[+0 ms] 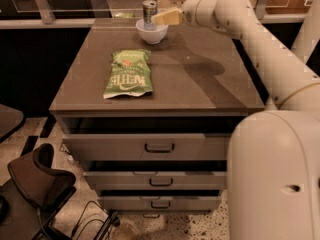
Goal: Pick redbull can from white bowl and place on counter
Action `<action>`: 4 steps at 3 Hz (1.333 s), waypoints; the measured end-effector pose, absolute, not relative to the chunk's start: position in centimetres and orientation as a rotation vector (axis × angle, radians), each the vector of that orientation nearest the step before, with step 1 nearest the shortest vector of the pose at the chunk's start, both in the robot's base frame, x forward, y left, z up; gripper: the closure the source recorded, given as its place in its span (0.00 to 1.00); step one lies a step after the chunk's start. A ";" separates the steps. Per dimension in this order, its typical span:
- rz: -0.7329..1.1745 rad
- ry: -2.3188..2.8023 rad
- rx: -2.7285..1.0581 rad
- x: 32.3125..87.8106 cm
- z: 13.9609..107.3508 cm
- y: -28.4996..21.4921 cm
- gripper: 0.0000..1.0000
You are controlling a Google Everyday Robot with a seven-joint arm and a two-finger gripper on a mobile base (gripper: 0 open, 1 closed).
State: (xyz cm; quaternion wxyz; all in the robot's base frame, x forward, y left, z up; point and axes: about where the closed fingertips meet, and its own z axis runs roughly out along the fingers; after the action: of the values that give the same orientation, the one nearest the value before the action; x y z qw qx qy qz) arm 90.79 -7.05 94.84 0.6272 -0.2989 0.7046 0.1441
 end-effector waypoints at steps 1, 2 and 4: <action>0.361 1.609 -0.672 93.2 93.4 -5.1 0.00; 0.408 1.594 -0.661 94.8 92.6 -3.4 0.00; 0.532 1.554 -0.661 96.2 91.3 0.1 0.00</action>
Offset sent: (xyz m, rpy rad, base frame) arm 0.0794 0.0473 -0.0216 0.1217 0.0033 0.0588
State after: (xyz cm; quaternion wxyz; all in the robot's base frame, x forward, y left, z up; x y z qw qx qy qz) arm 96.21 0.11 91.29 0.6329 -0.2892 0.6795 0.2324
